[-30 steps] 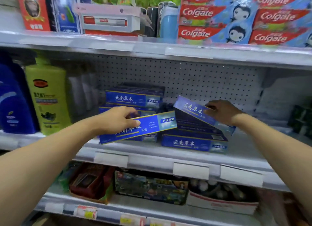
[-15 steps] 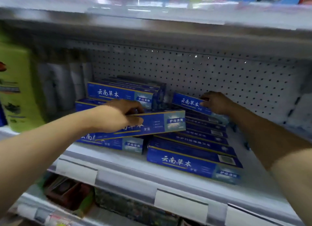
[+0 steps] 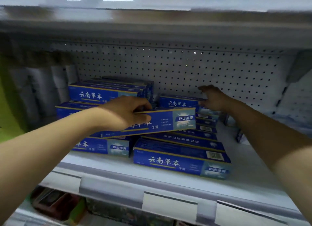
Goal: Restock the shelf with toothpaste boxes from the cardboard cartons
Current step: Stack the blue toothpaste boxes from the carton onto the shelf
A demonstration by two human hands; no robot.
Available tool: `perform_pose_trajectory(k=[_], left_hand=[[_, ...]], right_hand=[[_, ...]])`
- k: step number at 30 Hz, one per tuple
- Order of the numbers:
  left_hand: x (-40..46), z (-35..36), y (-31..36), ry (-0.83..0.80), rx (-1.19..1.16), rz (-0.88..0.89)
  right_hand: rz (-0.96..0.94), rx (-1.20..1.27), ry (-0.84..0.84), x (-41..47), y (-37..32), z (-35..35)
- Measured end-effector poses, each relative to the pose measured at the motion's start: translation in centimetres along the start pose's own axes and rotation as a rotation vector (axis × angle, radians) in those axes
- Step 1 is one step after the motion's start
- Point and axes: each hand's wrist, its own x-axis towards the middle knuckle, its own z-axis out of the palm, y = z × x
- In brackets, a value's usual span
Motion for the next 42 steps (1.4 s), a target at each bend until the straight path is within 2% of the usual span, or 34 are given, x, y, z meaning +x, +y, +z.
perform_pose_trajectory(k=[7,13,21,23,28,35,42], left_hand=[[7.4,2.0,2.6,-0.069,0.046,0.169],[13.8,3.7,2.8,-0.088,0.108,0.172],[17.4,5.9,2.5,-0.088,0.151,0.134],[17.8,6.5,2.2,-0.063,0.193,0.129],[17.3,6.8,2.1,0.124,0.417,0.170],[14.6,4.0,2.5,0.106,0.499,0.114],[9.8,0.0,3.6,0.129,0.474,0.143]], right_hand=[[0.117,0.003,-0.048,-5.7,3.4,-1.6],[0.100,0.001,-0.017,-9.1,5.1,-1.8],[0.091,0.024,0.014,-10.8,6.2,-1.3],[0.089,0.025,0.011,-10.9,6.4,-1.0],[0.089,0.047,0.016,-11.3,5.9,-0.3],[0.078,-0.023,-0.052,-12.1,3.2,0.2],[0.086,-0.027,0.002,-14.0,-1.8,-1.7]])
